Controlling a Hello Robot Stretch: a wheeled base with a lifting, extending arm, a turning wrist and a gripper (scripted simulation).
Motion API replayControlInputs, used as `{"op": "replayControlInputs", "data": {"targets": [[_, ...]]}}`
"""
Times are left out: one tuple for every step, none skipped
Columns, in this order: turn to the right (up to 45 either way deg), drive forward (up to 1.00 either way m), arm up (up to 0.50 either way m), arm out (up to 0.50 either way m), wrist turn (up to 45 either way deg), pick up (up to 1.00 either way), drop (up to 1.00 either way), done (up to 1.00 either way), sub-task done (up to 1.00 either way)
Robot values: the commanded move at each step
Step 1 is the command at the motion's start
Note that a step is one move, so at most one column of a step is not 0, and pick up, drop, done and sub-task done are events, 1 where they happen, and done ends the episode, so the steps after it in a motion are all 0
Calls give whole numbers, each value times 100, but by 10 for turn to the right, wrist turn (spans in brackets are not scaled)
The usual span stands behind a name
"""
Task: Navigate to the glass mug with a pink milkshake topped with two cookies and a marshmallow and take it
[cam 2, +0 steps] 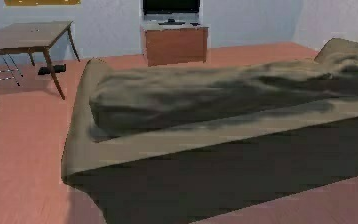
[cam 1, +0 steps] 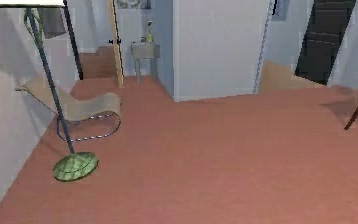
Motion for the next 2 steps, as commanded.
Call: {"op": "replayControlInputs", "data": {"targets": [[30,0,0,0,0,0,0,0,0],[0,50,0,0,0,0,0,0,0]]}}
